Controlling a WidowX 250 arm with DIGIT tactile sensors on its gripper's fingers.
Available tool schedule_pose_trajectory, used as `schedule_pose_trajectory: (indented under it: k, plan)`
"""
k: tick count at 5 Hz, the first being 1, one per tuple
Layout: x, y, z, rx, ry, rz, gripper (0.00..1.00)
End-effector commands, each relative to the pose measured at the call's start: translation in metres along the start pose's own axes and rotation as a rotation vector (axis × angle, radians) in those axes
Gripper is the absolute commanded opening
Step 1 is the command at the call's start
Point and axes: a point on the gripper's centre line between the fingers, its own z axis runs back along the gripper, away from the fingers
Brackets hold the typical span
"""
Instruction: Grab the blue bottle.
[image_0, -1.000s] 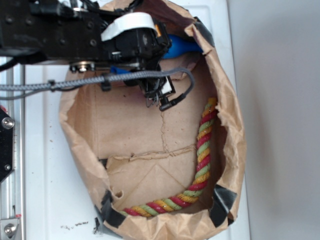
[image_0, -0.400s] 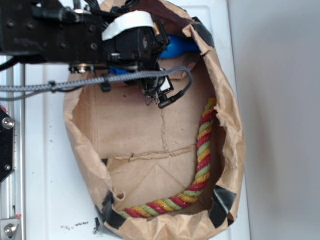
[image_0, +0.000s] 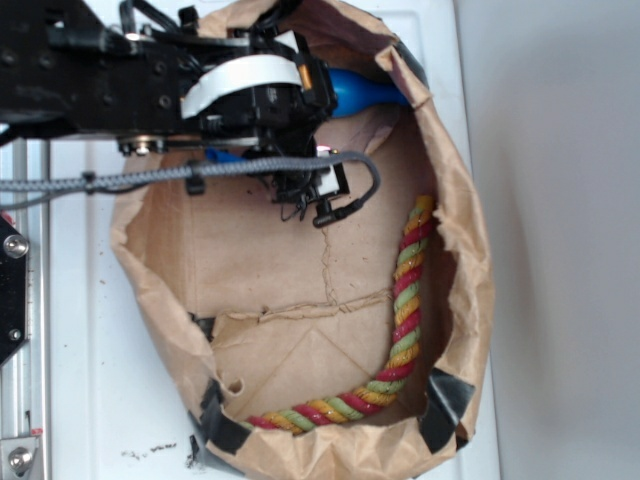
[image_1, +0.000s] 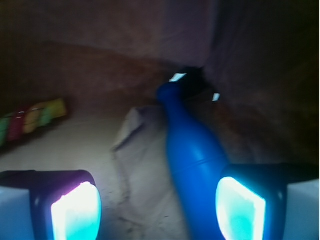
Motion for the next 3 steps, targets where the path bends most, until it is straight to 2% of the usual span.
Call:
schedule_pose_trajectory:
  k: [1, 2, 3]
  plan:
    - [0.028, 0.026, -0.006, 0.148, -0.058, 0.009, 1.00]
    - [0.030, 0.024, -0.010, 0.165, -0.076, 0.008, 1.00]
    - [0.030, 0.022, -0.020, 0.142, -0.080, -0.029, 1.00]
